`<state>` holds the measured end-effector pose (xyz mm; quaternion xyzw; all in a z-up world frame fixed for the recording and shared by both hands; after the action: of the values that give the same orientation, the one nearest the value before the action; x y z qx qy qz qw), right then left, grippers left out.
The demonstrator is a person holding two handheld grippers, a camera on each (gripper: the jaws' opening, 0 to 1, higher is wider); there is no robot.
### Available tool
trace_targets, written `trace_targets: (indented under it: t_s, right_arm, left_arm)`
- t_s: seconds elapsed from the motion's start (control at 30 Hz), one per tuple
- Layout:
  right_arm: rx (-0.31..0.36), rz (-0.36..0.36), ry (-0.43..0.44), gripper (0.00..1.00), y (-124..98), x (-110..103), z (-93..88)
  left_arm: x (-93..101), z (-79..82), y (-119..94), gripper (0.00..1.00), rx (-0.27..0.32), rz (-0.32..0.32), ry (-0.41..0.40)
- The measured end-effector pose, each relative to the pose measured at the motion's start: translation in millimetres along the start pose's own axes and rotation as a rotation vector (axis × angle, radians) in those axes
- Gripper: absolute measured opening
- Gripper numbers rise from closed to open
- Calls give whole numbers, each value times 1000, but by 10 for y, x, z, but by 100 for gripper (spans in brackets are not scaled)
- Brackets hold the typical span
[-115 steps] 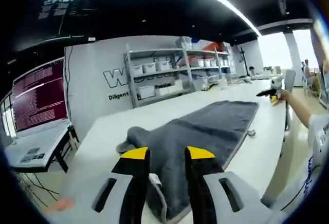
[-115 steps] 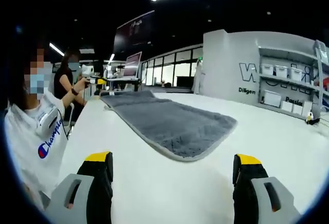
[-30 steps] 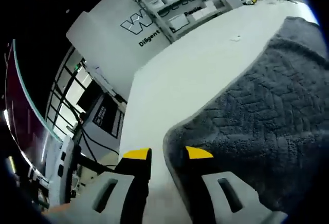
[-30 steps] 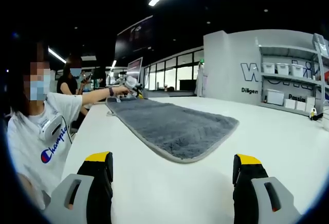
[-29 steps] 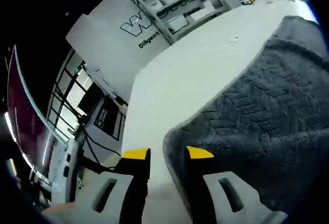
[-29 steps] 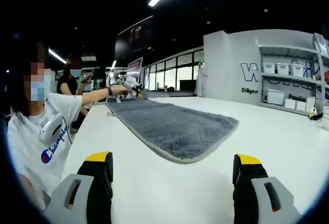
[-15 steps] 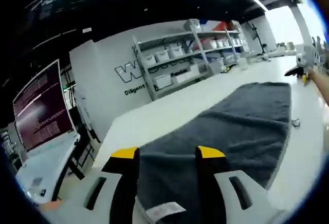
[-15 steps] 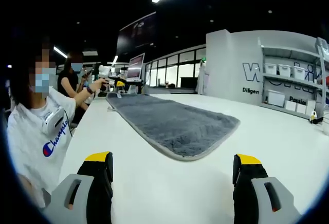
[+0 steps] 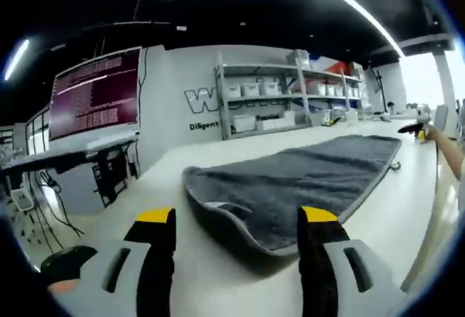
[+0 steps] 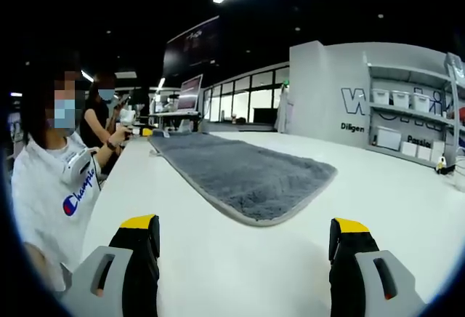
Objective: Open the folded towel by lifting each exposed corner and separating the folded layers until the towel lies flat within the target outline without major curled edges
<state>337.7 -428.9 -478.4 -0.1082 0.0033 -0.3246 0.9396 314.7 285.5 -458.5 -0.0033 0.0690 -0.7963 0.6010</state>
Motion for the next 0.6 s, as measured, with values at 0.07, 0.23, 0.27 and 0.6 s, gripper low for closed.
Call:
trace_targets:
  t_s: [0.07,0.23,0.27,0.6]
  right_arm:
    - [-12,-9,-8,99,5,5,3]
    - [-20,-19,-4,99,47,-52,23]
    - [-21,-21,-3,99,52,-59,28]
    - [-29,-58,6,99,97,-82,58]
  left_arm:
    - [12,58,-67,70,35,-2,9]
    - [45,90,-130,79,68,-41,-3]
    - [53,49,-127,79,48,-56,-5]
    - [140,2,-125,81,31,-114,31]
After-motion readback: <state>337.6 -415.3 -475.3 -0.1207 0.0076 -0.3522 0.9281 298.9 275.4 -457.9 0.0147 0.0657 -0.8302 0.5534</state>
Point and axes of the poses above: the point that each gripper's makers call its tool centre point, and the gripper's own axes: y roughly forward along the fingers, x roughly to its right, z roughly out of its top, the point moved 2 cm from there along -y, roughly backward along the fingers
